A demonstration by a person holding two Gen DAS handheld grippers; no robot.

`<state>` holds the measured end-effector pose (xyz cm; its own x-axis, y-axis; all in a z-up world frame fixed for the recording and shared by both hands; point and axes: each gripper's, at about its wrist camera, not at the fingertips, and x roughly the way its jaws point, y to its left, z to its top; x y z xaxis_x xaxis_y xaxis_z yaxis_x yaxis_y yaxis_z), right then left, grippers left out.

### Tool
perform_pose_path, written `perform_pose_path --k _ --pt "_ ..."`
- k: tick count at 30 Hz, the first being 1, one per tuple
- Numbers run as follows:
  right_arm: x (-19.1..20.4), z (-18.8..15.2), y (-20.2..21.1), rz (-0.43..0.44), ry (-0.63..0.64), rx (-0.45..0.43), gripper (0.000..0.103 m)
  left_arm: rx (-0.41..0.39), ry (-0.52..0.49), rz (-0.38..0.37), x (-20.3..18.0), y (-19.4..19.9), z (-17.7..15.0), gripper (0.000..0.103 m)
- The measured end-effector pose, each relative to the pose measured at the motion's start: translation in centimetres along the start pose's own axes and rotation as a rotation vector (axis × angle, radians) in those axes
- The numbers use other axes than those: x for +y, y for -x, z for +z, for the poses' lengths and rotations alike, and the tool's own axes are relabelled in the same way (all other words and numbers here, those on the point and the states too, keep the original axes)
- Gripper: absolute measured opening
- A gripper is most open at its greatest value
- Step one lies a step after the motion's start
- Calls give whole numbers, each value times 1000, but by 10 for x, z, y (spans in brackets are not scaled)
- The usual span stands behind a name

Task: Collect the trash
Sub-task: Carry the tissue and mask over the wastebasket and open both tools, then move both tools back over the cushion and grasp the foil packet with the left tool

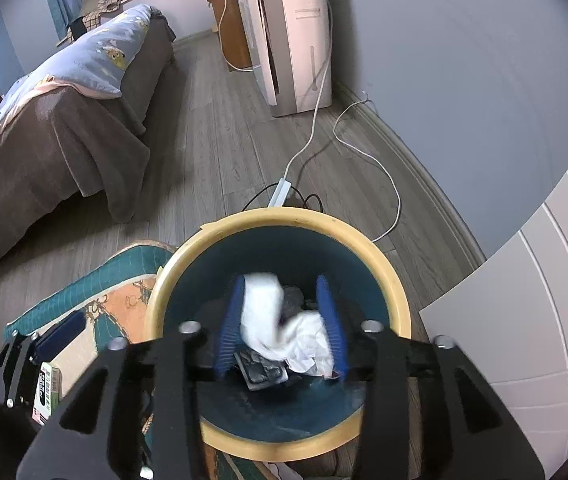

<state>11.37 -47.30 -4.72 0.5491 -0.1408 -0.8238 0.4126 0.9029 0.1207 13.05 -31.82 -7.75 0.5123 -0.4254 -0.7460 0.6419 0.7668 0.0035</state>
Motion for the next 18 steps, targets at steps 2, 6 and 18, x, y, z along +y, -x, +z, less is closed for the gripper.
perform_pose_path --k 2,6,18 --pt "1 1 2 -1 -4 -7 70 -16 1 20 3 6 -5 94" --pt "4 2 5 30 -16 -9 95 -7 -21 62 6 12 -13 97" --pt "37 -9 21 17 74 -13 97 -39 -26 89 37 69 -39 97"
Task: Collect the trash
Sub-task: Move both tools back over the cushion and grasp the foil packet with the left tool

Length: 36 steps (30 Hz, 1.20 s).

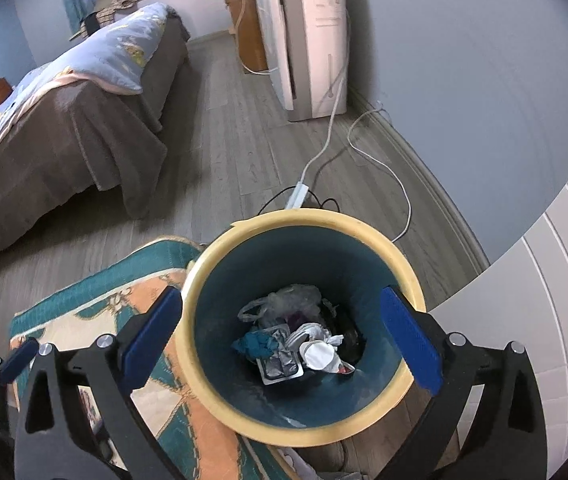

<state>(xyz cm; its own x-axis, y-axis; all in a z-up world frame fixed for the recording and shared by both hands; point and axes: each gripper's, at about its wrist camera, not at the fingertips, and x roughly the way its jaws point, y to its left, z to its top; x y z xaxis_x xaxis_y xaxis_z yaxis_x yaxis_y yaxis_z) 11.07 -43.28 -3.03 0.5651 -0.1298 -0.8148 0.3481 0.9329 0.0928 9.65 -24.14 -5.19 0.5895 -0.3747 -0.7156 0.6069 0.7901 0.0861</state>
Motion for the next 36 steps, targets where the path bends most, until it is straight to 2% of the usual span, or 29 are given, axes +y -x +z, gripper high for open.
perform_pose_path --k 8,17,20,23,27,32,36 --pt "46 -21 20 -10 98 4 97 -6 32 67 52 56 -36 98" --pt "96 -47 36 57 70 33 97 21 110 130 95 94 -95 98" --pt "118 -60 37 68 99 55 97 49 112 136 99 93 -114 98" --pt "137 -73 36 91 128 80 97 109 130 130 101 83 -141 98" --pt "150 -86 31 57 162 107 97 192 106 104 95 66 -166 98" --pt "154 -92 23 33 163 130 97 242 67 43 82 52 -179 98" --pt "156 -94 18 26 161 145 97 273 -6 2 64 36 -185 98"
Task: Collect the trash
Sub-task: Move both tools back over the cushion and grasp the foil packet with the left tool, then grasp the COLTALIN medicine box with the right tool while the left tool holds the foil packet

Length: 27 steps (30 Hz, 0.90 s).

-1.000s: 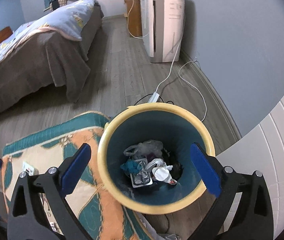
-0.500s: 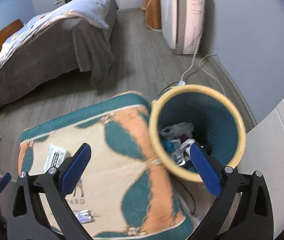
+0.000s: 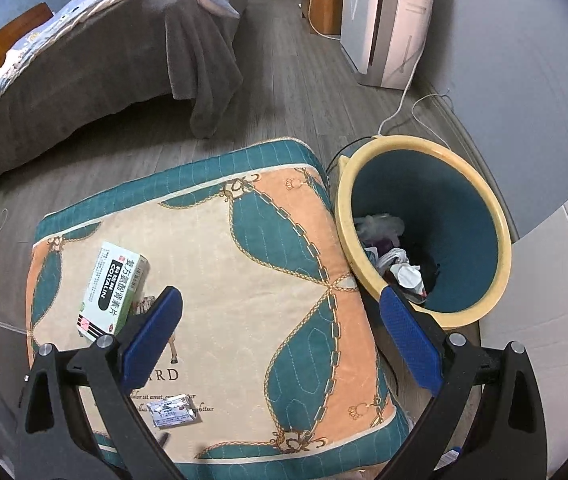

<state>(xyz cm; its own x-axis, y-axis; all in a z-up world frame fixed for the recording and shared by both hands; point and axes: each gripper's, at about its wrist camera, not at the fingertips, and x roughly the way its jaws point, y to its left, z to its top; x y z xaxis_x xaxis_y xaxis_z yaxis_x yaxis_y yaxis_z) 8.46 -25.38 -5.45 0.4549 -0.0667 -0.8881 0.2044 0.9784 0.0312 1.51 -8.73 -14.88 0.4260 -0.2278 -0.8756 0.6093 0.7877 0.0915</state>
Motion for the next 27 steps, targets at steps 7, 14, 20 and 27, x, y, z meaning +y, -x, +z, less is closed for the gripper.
perform_pose_path --k 7,14,20,27 --pt "3 4 -6 19 -8 16 97 52 -43 -47 -13 -23 -5 91" --pt "6 9 -7 40 -18 17 97 75 -92 -96 -21 -26 -5 31" --pt "6 11 -3 49 -35 11 97 47 -75 -68 -10 -6 5 30" --pt "20 17 -7 108 -140 26 97 -76 68 33 65 67 35 30"
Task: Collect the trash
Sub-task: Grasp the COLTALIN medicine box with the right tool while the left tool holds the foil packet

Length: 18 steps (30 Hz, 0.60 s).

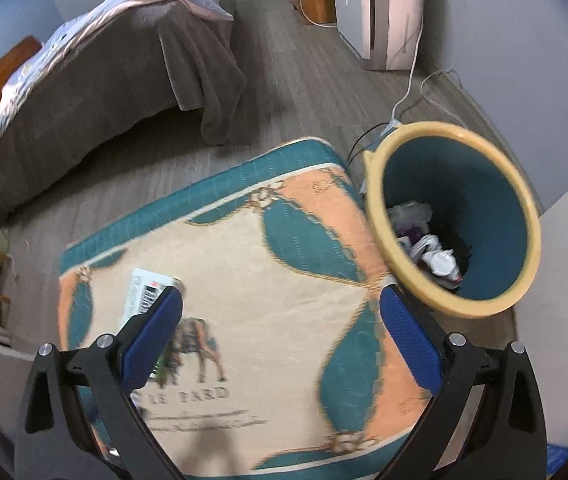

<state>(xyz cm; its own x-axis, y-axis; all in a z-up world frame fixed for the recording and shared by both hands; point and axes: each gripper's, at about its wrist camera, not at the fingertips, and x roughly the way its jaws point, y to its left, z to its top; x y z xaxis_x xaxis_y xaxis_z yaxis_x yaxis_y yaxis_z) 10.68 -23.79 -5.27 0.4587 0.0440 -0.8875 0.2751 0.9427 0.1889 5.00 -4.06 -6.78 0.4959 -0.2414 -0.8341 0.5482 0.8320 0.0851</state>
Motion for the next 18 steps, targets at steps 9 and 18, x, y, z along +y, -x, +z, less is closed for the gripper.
perform_pose_path --k 9,18 --pt "62 -12 -46 -7 94 85 97 -66 204 149 95 22 -3 30" --pt "119 -24 -95 -46 235 133 97 -63 332 149 148 6 -2 30"
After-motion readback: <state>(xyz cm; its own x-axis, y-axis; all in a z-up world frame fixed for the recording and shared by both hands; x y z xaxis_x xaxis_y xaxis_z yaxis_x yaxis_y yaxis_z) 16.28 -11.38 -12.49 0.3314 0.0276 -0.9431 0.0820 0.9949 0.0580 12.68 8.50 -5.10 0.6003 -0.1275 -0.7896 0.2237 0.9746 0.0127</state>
